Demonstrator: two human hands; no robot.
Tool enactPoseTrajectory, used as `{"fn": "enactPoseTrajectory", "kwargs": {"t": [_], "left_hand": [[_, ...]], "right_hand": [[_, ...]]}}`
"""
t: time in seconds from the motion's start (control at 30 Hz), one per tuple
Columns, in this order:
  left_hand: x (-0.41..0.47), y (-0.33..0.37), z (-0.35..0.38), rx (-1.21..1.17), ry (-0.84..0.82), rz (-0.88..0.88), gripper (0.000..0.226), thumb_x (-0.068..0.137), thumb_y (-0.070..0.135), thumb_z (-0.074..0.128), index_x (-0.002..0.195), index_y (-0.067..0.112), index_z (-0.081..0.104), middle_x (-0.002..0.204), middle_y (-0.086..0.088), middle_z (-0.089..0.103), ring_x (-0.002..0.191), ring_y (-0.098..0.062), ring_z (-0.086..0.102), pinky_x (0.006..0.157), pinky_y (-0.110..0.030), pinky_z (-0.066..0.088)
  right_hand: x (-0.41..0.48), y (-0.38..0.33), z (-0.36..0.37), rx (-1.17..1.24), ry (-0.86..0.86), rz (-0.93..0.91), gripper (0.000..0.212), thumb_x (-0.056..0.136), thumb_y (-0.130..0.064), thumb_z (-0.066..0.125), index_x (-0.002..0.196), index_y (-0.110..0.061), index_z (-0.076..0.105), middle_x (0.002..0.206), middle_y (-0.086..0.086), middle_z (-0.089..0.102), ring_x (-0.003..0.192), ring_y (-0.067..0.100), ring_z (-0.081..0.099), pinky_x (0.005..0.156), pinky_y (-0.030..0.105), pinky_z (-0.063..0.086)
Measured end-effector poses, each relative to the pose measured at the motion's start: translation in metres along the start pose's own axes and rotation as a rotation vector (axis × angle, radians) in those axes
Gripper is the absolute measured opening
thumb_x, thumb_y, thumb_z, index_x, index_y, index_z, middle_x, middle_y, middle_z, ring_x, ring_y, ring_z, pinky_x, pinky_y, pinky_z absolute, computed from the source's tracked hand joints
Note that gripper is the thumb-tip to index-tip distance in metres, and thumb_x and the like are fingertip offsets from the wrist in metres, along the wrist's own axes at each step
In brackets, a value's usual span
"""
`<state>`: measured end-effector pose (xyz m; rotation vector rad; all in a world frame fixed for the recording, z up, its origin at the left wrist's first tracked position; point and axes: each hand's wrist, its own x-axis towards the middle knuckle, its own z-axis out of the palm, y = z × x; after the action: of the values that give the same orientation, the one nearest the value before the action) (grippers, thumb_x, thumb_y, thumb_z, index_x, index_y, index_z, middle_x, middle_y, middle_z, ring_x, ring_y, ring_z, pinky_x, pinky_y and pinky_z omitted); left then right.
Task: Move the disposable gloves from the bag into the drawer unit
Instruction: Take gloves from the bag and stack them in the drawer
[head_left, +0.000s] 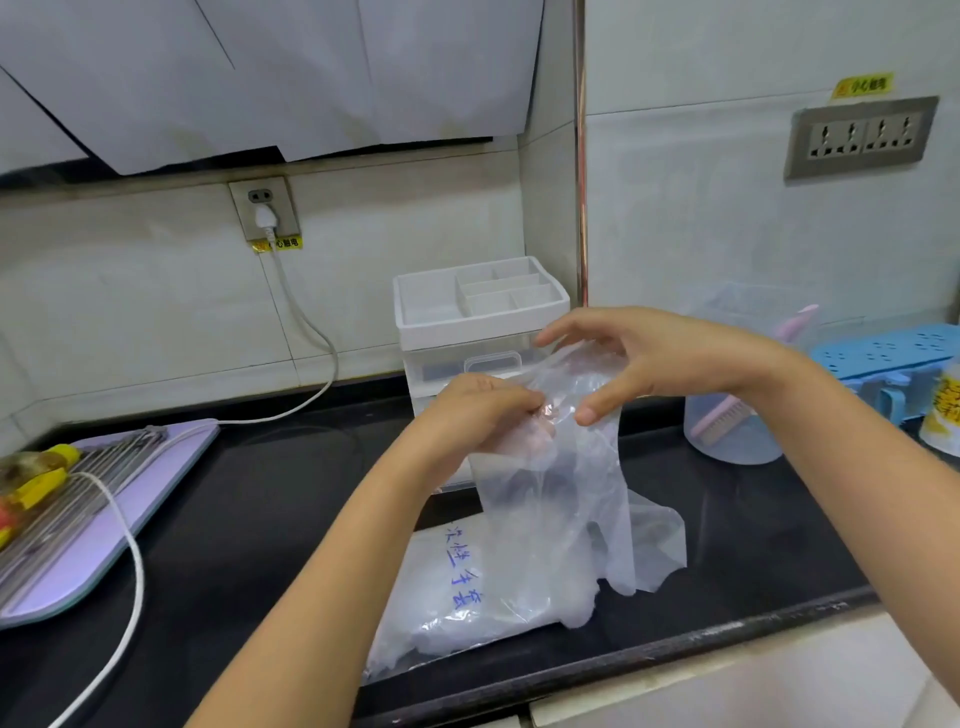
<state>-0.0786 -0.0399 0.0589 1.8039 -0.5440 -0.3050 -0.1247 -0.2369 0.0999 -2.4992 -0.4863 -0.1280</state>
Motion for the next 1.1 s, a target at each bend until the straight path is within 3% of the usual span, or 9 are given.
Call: {"fn": "enactPoseTrajectory", "kwargs": {"t": [0.2,0.3,0.43,0.53,0.63,0.73,0.83,0.97,1.1], "left_hand": [[0.001,-0.001,-0.013,0.161,-0.058,-0.044,0.02,0.08,0.023,0.067,0.079,0.003,0.072,0.079,-0.019,0.065,0.071,-0.019,0.058,0.068,-0.025,0.046],[0.001,-0.001,-0.021,0.226,-0.114,-0.048,0.022,0.078,0.029,0.067,0.082,0.01,0.076,0.083,-0.006,0.07,0.072,-0.013,0.059,0.068,-0.022,0.046],[0.007,-0.005,-0.029,0.214,-0.089,0.005,0.017,0.088,0.015,0.061,0.096,0.02,0.075,0.092,0.006,0.073,0.082,-0.006,0.067,0.072,-0.017,0.051],[0.015,-0.012,-0.033,0.193,0.068,0.083,0.012,0.085,0.019,0.069,0.096,0.018,0.071,0.093,0.003,0.074,0.088,-0.012,0.07,0.093,-0.034,0.053],[0.02,-0.015,-0.034,0.161,0.15,0.103,0.012,0.085,0.019,0.069,0.09,0.009,0.071,0.085,-0.005,0.074,0.086,-0.017,0.071,0.096,-0.039,0.051],[0.024,-0.017,-0.036,0.127,0.132,0.068,0.013,0.088,0.017,0.063,0.085,0.008,0.073,0.081,-0.006,0.074,0.086,-0.021,0.07,0.093,-0.036,0.052],[0.032,-0.015,-0.036,0.093,0.069,0.04,0.017,0.091,0.011,0.058,0.092,0.0,0.071,0.079,-0.005,0.072,0.076,-0.017,0.07,0.084,-0.03,0.056],[0.043,-0.008,-0.035,0.149,-0.002,0.056,0.018,0.088,0.013,0.065,0.093,-0.003,0.07,0.085,-0.009,0.073,0.079,-0.017,0.071,0.085,-0.029,0.056],[0.058,-0.003,-0.039,0.273,-0.007,0.021,0.01,0.085,0.004,0.062,0.09,0.008,0.071,0.078,-0.005,0.073,0.072,-0.008,0.069,0.076,-0.022,0.054]], "right_hand": [[0.023,-0.001,0.009,-0.007,0.005,-0.105,0.045,0.08,-0.001,0.07,0.113,-0.03,0.062,0.112,-0.013,0.064,0.098,-0.002,0.06,0.087,0.019,0.049],[0.034,0.001,0.016,0.041,0.048,-0.12,0.023,0.085,-0.007,0.067,0.098,-0.026,0.07,0.093,-0.01,0.071,0.084,0.01,0.066,0.081,0.031,0.055],[0.042,0.005,0.02,0.112,0.073,-0.093,0.008,0.089,-0.02,0.066,0.084,-0.018,0.072,0.078,0.002,0.072,0.078,0.028,0.066,0.08,0.042,0.053],[0.047,0.009,0.02,0.127,0.083,-0.023,0.017,0.088,-0.025,0.067,0.077,-0.013,0.07,0.07,0.005,0.07,0.063,0.017,0.061,0.069,0.035,0.051],[0.049,0.013,0.019,0.175,0.053,0.053,0.022,0.087,-0.025,0.067,0.078,-0.005,0.069,0.06,0.002,0.062,0.054,0.009,0.051,0.058,0.019,0.045],[0.046,0.02,0.012,0.265,-0.065,0.118,0.019,0.086,-0.023,0.069,0.076,-0.006,0.068,0.059,0.003,0.06,0.051,0.006,0.051,0.057,0.016,0.043],[0.047,0.024,0.008,0.198,-0.162,0.139,0.026,0.077,-0.036,0.075,0.086,-0.012,0.071,0.078,0.002,0.07,0.069,0.005,0.06,0.071,0.018,0.044],[0.061,0.02,0.016,0.159,-0.026,0.069,0.012,0.08,-0.034,0.074,0.08,-0.023,0.071,0.064,-0.017,0.063,0.06,-0.004,0.054,0.061,0.009,0.039],[0.079,0.021,0.02,0.136,0.122,0.077,0.015,0.087,-0.023,0.069,0.081,-0.008,0.071,0.065,-0.004,0.066,0.06,0.01,0.064,0.061,0.025,0.049]]}}
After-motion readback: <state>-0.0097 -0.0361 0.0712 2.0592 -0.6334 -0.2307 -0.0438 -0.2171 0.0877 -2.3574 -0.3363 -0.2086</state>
